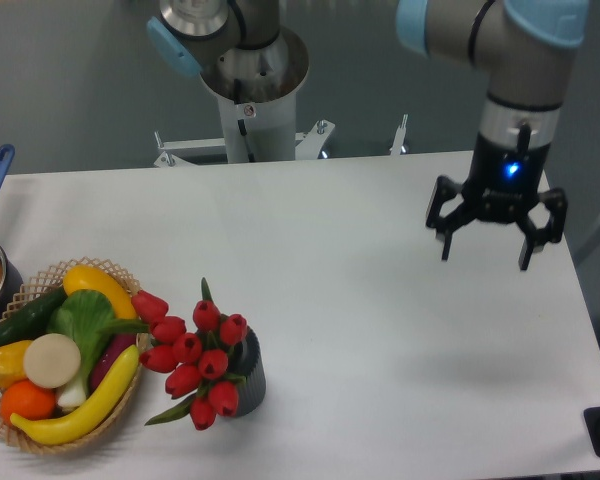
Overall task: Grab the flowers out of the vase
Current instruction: 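Move the open gripper toward the red tulips in the grey vase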
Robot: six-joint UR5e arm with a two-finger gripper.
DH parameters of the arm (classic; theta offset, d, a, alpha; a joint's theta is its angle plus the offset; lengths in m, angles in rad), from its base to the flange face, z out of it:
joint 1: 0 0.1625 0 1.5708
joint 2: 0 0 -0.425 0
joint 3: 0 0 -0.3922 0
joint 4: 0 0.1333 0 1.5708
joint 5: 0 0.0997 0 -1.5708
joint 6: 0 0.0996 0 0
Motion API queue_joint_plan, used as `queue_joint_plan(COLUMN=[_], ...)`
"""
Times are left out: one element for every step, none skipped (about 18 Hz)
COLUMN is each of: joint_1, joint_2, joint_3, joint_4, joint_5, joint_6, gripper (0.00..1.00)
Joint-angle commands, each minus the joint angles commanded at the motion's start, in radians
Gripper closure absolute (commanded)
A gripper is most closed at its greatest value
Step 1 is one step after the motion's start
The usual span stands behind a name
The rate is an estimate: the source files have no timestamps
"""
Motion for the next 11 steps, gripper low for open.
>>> queue_joint_plan(joint_1=[-0.011,-0.021,-0.034,-0.046,-0.054,-0.052,-0.054,-0.054,-0.052,-0.055,-0.058], joint_2=[-0.002,-0.003,-0.006,-0.006,-0.005,-0.003,0.0,0.005,0.006,0.006,0.008], joint_3=[0.0,0.0,-0.002,0.0,-0.003,-0.008,-0.014,-0.026,-0.034,-0.043,-0.061], joint_4=[0.0,0.002,0.006,0.006,0.006,0.005,0.006,0.006,0.003,-0.001,-0.002], joint_5=[-0.008,-0.015,-0.029,-0.049,-0.079,-0.115,-0.152,-0.181,-0.208,-0.227,-0.238], joint_6=[0.002,0.002,0.002,0.003,0.011,0.021,0.035,0.058,0.101,0.147,0.184], gripper=[0.0,0.0,0.0,0.0,0.0,0.0,0.0,0.0,0.0,0.0,0.0])
